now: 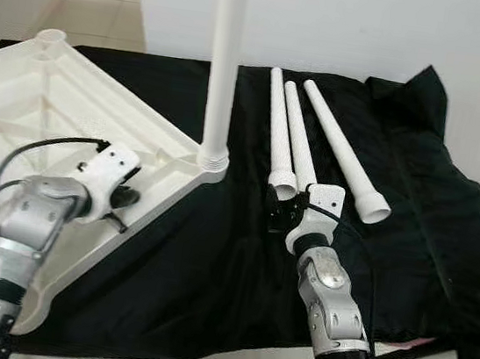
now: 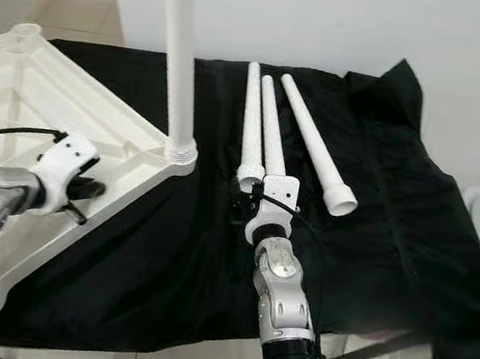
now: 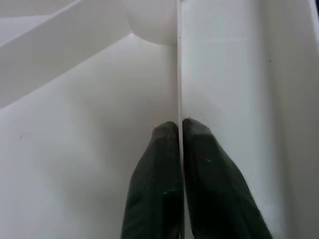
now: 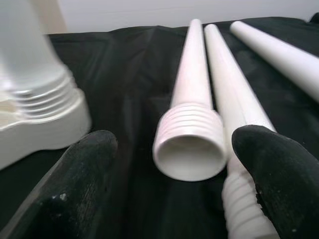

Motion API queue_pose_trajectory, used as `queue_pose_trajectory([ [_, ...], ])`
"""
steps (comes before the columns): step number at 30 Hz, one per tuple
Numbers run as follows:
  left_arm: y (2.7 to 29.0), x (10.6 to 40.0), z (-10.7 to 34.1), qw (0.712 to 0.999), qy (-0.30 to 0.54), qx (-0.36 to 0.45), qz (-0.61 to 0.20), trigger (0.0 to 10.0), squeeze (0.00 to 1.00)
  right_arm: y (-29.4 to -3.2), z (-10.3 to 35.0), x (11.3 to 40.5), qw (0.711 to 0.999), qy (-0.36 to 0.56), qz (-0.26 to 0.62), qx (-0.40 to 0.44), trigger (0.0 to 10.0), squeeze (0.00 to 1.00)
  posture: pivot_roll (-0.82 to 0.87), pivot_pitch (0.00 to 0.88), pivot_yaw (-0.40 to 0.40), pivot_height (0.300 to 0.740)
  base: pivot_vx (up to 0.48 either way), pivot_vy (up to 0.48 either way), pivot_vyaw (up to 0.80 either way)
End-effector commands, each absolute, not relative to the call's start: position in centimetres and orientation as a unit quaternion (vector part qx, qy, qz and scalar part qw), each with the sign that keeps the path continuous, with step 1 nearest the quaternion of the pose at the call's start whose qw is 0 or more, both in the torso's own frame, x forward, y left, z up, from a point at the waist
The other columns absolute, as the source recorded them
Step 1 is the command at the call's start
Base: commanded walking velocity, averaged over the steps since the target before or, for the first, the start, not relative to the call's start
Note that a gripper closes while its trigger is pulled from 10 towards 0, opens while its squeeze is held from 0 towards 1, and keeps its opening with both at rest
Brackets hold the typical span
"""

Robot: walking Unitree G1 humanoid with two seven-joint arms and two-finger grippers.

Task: Building children table

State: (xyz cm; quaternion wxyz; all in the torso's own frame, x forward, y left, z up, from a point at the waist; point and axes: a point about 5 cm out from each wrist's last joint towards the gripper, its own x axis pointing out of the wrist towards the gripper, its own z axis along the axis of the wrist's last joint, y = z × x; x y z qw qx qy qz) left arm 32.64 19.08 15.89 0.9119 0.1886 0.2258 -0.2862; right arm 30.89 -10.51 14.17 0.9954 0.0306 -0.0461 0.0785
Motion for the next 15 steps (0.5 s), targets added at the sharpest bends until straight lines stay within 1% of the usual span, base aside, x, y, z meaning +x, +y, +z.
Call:
queue_pose_trajectory([
  [1, 18.3, 33.1, 16.3, 0.926, 0.201, 0.176, -0.265, 10.0, 1.0, -10.7, 13.7, 30.8, 0.996, -0.04, 0.074, 0.027, 10.0, 0.0, -0.05, 0.09, -0.023, 0.74, 0.0, 0.0, 0.0],
  [4, 17.9, 33.2, 16.4, 0.929, 0.197, 0.164, -0.267, 10.0, 1.0, -10.7, 13.7, 30.7, 0.996, -0.044, 0.075, 0.025, 10.0, 0.0, -0.05, 0.09, -0.023, 0.74, 0.0, 0.0, 0.0],
  [6, 17.6, 33.4, 16.7, 0.929, 0.182, 0.174, -0.269, 10.0, 1.0, -10.7, 13.8, 30.6, 0.996, -0.049, 0.075, 0.026, 10.0, 0.0, -0.05, 0.093, -0.017, 0.74, 0.0, 0.0, 0.0],
  [7, 17.3, 33.6, 17.0, 0.929, 0.168, 0.182, -0.274, 10.0, 0.93, -10.6, 14.0, 30.5, 0.995, -0.055, 0.075, 0.027, 10.0, 0.0, -0.05, 0.095, -0.017, 0.74, 0.0, 0.0, 0.0],
  [8, 17.0, 33.7, 17.3, 0.93, 0.158, 0.182, -0.279, 10.0, 0.07, -10.6, 14.0, 30.5, 0.995, -0.059, 0.075, 0.027, 10.0, 0.0, -0.05, 0.095, -0.017, 0.74, 0.0, 0.0, 0.0],
  [9, 16.9, 33.7, 17.4, 0.93, 0.153, 0.182, -0.282, 10.0, 0.07, -10.6, 14.1, 30.4, 0.995, -0.061, 0.075, 0.028, 10.0, 0.0, -0.05, 0.095, -0.017, 0.74, 0.0, 0.0, 0.0],
  [10, 16.7, 33.7, 17.8, 0.931, 0.141, 0.179, -0.287, 10.0, 0.0, -10.6, 14.1, 30.4, 0.995, -0.063, 0.074, 0.028, 10.0, 0.0, -0.06, 0.096, -0.018, 0.74, 0.0, 0.0, 0.0],
  [15, 16.6, 33.6, 18.5, 0.933, 0.117, 0.157, -0.302, 10.0, 0.0, -10.6, 14.3, 30.4, 0.994, -0.07, 0.073, 0.027, 10.0, 0.0, -0.06, 0.098, -0.017, 0.74, 0.0, 0.0, 0.0],
])
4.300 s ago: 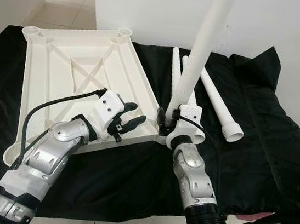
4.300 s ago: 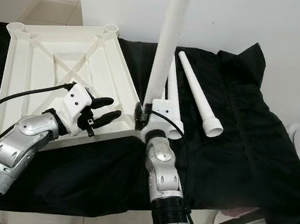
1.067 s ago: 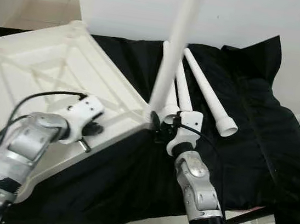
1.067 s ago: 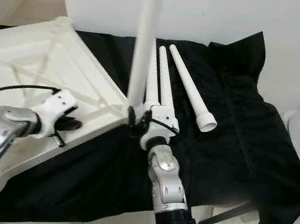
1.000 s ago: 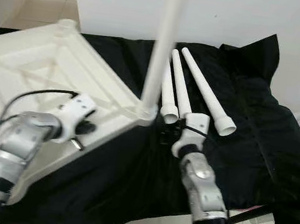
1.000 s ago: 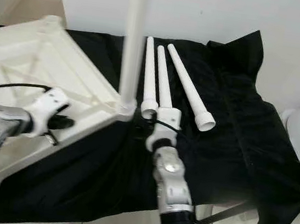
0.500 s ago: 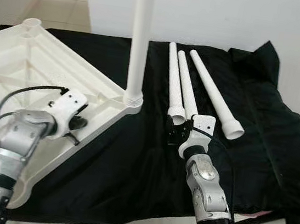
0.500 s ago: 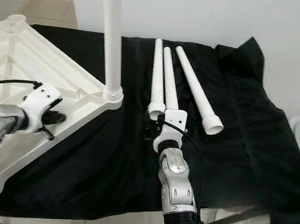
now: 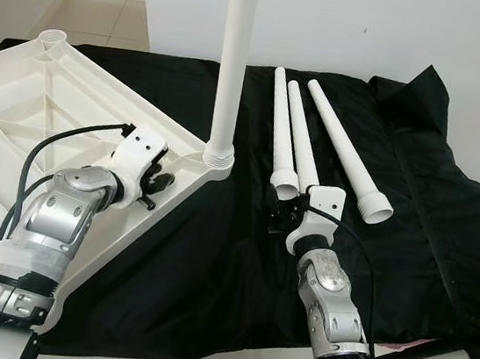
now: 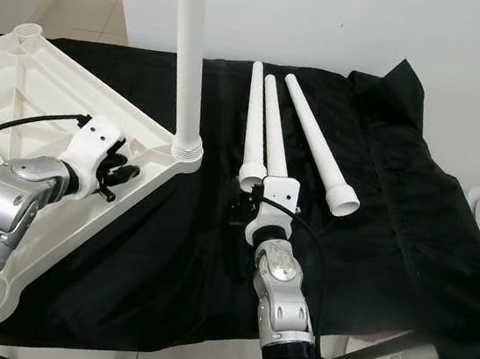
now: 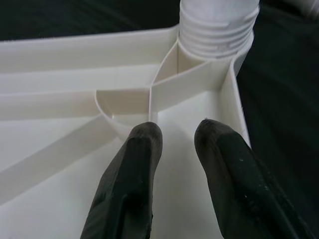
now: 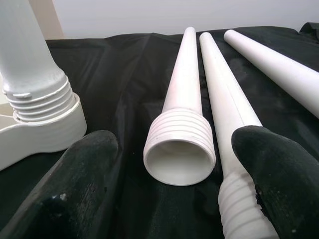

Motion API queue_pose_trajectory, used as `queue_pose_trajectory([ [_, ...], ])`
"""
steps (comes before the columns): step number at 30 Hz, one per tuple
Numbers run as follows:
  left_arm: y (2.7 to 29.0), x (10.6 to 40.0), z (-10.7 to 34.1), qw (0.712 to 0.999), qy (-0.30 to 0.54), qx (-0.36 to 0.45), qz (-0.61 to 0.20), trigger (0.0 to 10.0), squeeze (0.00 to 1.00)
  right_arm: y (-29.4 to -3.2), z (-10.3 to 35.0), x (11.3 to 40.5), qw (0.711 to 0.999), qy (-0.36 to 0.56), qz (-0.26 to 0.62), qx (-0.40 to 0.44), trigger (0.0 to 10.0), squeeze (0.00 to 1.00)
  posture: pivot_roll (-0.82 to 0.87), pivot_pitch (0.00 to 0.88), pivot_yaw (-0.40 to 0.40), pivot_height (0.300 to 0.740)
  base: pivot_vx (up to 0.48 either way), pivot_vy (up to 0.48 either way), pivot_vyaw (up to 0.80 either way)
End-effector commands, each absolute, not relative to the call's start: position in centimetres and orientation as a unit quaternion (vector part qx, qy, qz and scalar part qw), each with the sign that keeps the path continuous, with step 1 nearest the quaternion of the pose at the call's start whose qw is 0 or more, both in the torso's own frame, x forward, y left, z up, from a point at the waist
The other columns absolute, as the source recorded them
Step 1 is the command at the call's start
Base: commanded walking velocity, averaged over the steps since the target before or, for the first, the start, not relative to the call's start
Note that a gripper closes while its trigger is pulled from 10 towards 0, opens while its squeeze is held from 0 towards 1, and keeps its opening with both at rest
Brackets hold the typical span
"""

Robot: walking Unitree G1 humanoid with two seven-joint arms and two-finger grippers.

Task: Building children table

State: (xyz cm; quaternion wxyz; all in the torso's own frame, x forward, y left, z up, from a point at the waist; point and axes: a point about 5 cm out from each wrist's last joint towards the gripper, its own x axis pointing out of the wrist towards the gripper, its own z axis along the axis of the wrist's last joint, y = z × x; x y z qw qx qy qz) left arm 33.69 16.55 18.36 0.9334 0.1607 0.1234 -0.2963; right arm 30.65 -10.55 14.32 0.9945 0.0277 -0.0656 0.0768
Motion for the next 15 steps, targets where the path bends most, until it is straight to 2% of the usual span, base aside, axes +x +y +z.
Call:
queue_pose_trajectory([
  [1, 16.5, 33.6, 18.6, 0.934, 0.115, 0.154, -0.302, 10.0, 0.0, -10.6, 14.3, 30.5, 0.994, -0.07, 0.073, 0.027, 10.0, 0.0, -0.06, 0.098, -0.017, 0.74, 0.0, 0.0, 0.0],
  [3, 16.2, 33.4, 19.4, 0.935, 0.058, 0.173, -0.306, 10.0, 0.0, -10.9, 14.6, 30.5, 0.994, -0.08, 0.068, 0.029, 10.0, 0.0, -0.06, 0.101, -0.012, 0.74, 0.0, 0.0, 0.0],
  [4, 16.1, 33.2, 19.6, 0.932, 0.044, 0.182, -0.31, 10.0, 0.0, -11.0, 14.7, 30.5, 0.994, -0.083, 0.065, 0.03, 10.0, 0.06, -0.06, 0.102, -0.01, 0.74, 0.0, 0.0, 0.0],
  [5, 16.0, 33.2, 19.6, 0.932, 0.041, 0.176, -0.313, 10.0, 0.0, -11.1, 14.7, 30.5, 0.994, -0.087, 0.062, 0.03, 10.0, 0.68, -0.06, 0.101, -0.008, 0.74, 0.0, 0.0, 0.0],
  [6, 16.0, 33.2, 19.6, 0.932, 0.041, 0.176, -0.313, 10.0, 0.0, -11.1, 14.7, 30.5, 0.994, -0.087, 0.062, 0.03, 10.0, 0.68, -0.06, 0.101, -0.008, 0.74, 0.0, 0.0, 0.0],
  [7, 15.9, 33.1, 19.7, 0.933, 0.037, 0.167, -0.315, 10.0, 0.0, -11.2, 14.8, 30.5, 0.994, -0.089, 0.062, 0.034, 10.0, 1.0, -0.06, 0.101, -0.008, 0.74, 0.0, 0.0, 0.0],
  [12, 16.1, 33.5, 20.2, 0.938, 0.021, 0.15, -0.311, 10.0, 0.0, -11.8, 15.1, 30.7, 0.993, -0.099, 0.048, 0.031, 10.0, 1.0, -0.06, 0.102, -0.001, 0.74, 0.0, 0.0, 0.0],
  [13, 16.2, 33.5, 20.2, 0.939, 0.018, 0.152, -0.309, 10.0, 0.0, -12.0, 15.1, 30.8, 0.994, -0.1, 0.043, 0.028, 10.0, 0.82, -0.06, 0.102, -0.001, 0.74, 0.0, 0.0, 0.0],
  [15, 16.2, 33.5, 20.3, 0.939, 0.016, 0.154, -0.308, 10.0, 0.0, -12.2, 15.2, 30.9, 0.994, -0.101, 0.041, 0.025, 10.0, 0.82, -0.06, 0.102, -0.001, 0.74, 0.0, 0.0, 0.0],
])
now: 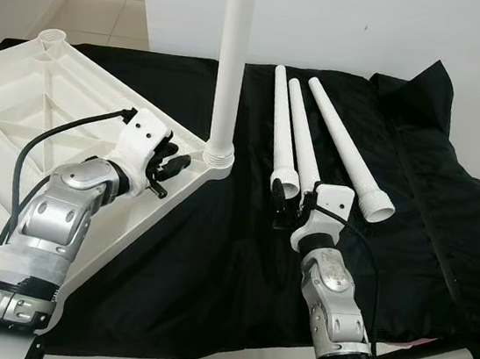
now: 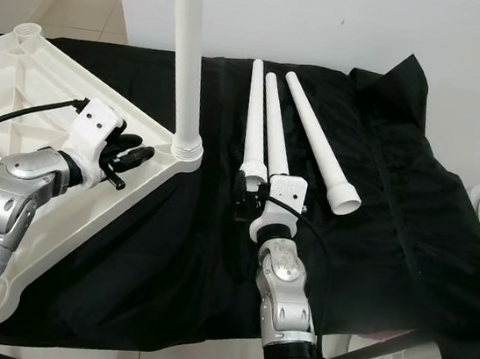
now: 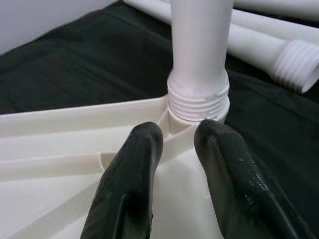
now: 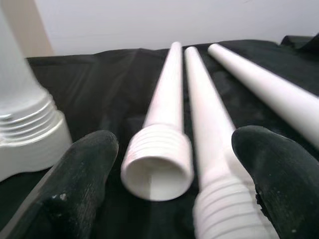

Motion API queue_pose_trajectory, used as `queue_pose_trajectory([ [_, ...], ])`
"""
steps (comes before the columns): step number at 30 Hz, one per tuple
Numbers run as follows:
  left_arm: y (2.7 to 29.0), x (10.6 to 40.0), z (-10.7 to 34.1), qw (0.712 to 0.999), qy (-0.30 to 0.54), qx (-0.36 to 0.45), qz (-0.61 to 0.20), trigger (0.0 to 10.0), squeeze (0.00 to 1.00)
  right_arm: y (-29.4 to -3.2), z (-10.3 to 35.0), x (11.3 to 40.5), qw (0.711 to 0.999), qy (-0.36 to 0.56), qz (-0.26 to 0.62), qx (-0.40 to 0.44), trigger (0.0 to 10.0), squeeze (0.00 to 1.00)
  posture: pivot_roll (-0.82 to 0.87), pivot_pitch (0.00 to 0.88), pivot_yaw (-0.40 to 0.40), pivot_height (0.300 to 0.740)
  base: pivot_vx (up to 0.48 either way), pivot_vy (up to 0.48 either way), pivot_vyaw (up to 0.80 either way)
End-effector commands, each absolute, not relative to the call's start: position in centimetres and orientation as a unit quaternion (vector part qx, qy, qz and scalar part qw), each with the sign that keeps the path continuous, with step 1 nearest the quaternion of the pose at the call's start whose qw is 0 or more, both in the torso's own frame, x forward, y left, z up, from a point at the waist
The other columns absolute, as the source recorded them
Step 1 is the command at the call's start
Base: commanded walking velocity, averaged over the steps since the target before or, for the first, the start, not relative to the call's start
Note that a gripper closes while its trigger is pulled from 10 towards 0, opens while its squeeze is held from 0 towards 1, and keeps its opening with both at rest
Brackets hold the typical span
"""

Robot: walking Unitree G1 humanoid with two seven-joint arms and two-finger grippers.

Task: Building children table

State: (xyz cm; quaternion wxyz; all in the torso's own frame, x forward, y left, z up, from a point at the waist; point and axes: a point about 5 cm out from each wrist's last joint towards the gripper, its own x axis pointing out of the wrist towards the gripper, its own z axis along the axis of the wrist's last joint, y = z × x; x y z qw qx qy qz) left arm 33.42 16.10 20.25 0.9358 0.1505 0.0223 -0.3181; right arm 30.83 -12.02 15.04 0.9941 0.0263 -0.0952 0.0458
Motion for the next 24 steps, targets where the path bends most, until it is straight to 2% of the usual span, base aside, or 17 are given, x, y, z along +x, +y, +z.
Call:
queue_pose_trajectory([
  [1, 16.2, 33.5, 20.3, 0.939, 0.016, 0.154, -0.308, 10.0, 0.0, -12.2, 15.2, 30.9, 0.994, -0.101, 0.041, 0.025, 10.0, 0.82, -0.06, 0.102, -0.001, 0.74, 0.0, 0.0, 0.0],
  [2, 16.3, 33.6, 20.3, 0.938, 0.011, 0.159, -0.308, 10.0, 0.0, -12.4, 15.3, 30.9, 0.994, -0.104, 0.037, 0.025, 10.0, 0.0, -0.06, 0.103, 0.007, 0.74, 0.0, 0.0, 0.0],
  [9, 17.4, 34.1, 20.7, 0.947, 0.007, 0.168, -0.275, 10.0, 0.0, -12.9, 15.2, 30.7, 0.993, -0.11, 0.025, 0.024, 10.0, 0.0, -0.04, 0.101, 0.006, 0.74, 0.0, 0.0, 0.0],
  [13, 18.9, 34.1, 20.2, 0.947, 0.024, 0.203, -0.247, 10.0, 0.0, -13.1, 15.2, 30.7, 0.993, -0.111, 0.025, 0.02, 10.0, 0.0, -0.04, 0.103, 0.0, 0.74, 0.0, 0.0, 0.0],
  [19, 20.2, 33.8, 19.9, 0.943, 0.034, 0.222, -0.245, 10.0, 0.0, -13.4, 15.1, 30.7, 0.993, -0.111, 0.024, 0.018, 10.0, 0.0, -0.03, 0.102, -0.007, 0.74, 0.0, 0.0, 0.0],
  [24, 22.3, 32.6, 18.7, 0.933, 0.074, 0.24, -0.26, 10.0, 0.0, -13.9, 14.9, 30.6, 0.994, -0.108, 0.022, 0.012, 10.0, 0.0, -0.03, 0.093, -0.018, 0.74, 0.0, 0.0, 0.0],
])
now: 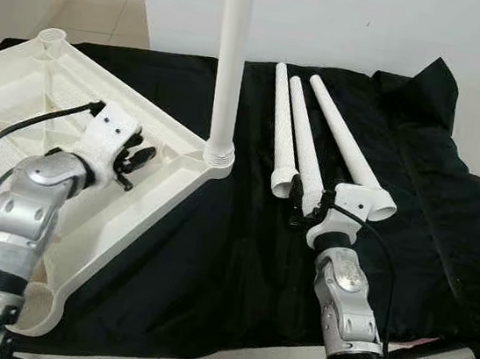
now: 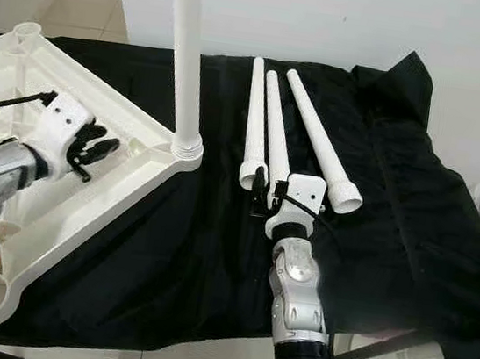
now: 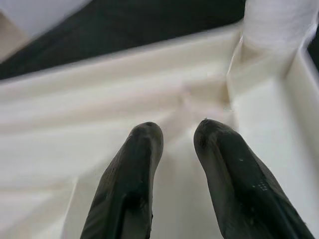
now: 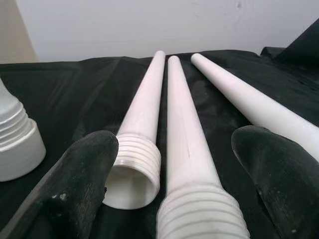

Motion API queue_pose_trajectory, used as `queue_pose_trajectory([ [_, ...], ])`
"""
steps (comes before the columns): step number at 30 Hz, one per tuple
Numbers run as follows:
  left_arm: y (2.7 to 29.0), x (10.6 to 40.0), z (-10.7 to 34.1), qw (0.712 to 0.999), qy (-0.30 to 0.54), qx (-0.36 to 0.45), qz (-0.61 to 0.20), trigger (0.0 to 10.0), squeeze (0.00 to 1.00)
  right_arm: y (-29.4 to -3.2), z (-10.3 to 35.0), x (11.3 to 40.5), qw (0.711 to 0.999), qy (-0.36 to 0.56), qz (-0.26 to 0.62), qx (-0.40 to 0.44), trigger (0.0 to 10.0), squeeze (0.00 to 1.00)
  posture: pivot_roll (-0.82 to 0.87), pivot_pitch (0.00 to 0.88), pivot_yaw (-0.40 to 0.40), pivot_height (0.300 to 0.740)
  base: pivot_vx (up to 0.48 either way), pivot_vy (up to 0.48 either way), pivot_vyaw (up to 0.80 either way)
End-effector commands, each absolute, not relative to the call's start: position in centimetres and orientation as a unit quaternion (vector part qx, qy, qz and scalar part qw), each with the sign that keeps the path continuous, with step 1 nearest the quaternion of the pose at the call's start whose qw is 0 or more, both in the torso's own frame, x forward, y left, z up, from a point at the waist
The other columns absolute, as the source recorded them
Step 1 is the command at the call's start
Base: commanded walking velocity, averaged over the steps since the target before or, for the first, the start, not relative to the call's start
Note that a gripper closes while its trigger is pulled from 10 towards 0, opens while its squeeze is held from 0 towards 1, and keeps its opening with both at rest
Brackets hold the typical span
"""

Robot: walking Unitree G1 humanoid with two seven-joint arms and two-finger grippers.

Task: Building children table

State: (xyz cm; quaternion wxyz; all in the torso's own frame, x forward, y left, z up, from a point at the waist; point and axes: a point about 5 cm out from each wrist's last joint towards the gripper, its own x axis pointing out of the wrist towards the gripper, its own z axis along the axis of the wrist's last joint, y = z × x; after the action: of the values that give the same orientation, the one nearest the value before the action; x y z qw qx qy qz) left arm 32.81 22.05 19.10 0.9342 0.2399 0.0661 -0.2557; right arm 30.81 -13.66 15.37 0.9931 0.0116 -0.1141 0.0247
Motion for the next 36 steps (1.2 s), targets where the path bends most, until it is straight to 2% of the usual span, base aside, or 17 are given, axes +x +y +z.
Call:
queue_pose_trajectory([
  [1, 22.8, 32.3, 18.5, 0.928, 0.08, 0.247, -0.267, 10.0, 0.0, -14.0, 14.9, 30.6, 0.994, -0.108, 0.022, 0.011, 10.0, 0.0, -0.02, 0.092, -0.019, 0.74, 0.0, 0.0, 0.0],
  [6, 23.8, 31.4, 17.9, 0.922, 0.103, 0.229, -0.294, 10.0, 0.0, -14.1, 14.8, 30.6, 0.994, -0.107, 0.023, 0.008, 10.0, 0.0, -0.02, 0.087, -0.021, 0.74, 0.0, 0.0, 0.0],
  [7, 25.1, 30.7, 17.2, 0.92, 0.141, 0.214, -0.297, 10.0, 0.0, -14.1, 14.7, 30.6, 0.994, -0.105, 0.025, 0.008, 10.0, 0.0, -0.02, 0.086, -0.024, 0.74, 0.0, 0.0, 0.0],
  [15, 27.5, 28.6, 16.5, 0.906, 0.193, 0.215, -0.309, 10.0, 0.0, -13.7, 14.5, 30.5, 0.994, -0.101, 0.034, 0.007, 10.0, 0.0, -0.01, 0.087, -0.028, 0.74, 0.0, 0.0, 0.0],
  [18, 27.5, 26.8, 15.3, 0.878, 0.238, 0.234, -0.344, 10.0, 0.0, -13.8, 14.3, 30.4, 0.995, -0.097, 0.035, 0.006, 10.0, 0.0, -0.01, 0.087, -0.028, 0.74, 0.0, 0.0, 0.0],
  [19, 27.5, 26.8, 15.3, 0.878, 0.238, 0.234, -0.344, 10.0, 0.0, -13.8, 14.3, 30.4, 0.995, -0.097, 0.035, 0.006, 10.0, 0.0, -0.01, 0.087, -0.028, 0.74, 0.0, 0.0, 0.0],
  [20, 26.9, 26.3, 14.9, 0.865, 0.248, 0.239, -0.365, 10.0, 0.0, -13.8, 14.2, 30.4, 0.995, -0.096, 0.035, 0.006, 10.0, 0.0, -0.01, 0.087, -0.029, 0.74, 0.0, 0.0, 0.0],
  [21, 26.9, 26.3, 14.9, 0.865, 0.248, 0.239, -0.365, 10.0, 0.0, -13.8, 14.2, 30.4, 0.995, -0.096, 0.035, 0.006, 10.0, 0.0, -0.01, 0.087, -0.029, 0.74, 0.0, 0.0, 0.0],
  [24, 24.6, 25.3, 14.6, 0.839, 0.25, 0.226, -0.427, 10.0, 0.0, -13.8, 14.2, 30.4, 0.995, -0.095, 0.036, 0.005, 10.0, 0.0, -0.01, 0.086, -0.025, 0.74, 0.0, 0.0, 0.0],
  [27, 23.2, 25.3, 14.7, 0.831, 0.235, 0.227, -0.451, 10.0, 0.0, -13.8, 14.1, 30.4, 0.995, -0.094, 0.037, 0.004, 10.0, 0.0, -0.01, 0.084, -0.023, 0.74, 0.0, 0.0, 0.0],
  [36, 19.1, 28.7, 14.8, 0.869, 0.158, 0.212, -0.418, 10.0, 0.0, -13.5, 14.0, 30.4, 0.995, -0.092, 0.037, 0.005, 10.0, 0.0, -0.02, 0.075, -0.015, 0.74, 0.0, 0.0, 0.0],
])
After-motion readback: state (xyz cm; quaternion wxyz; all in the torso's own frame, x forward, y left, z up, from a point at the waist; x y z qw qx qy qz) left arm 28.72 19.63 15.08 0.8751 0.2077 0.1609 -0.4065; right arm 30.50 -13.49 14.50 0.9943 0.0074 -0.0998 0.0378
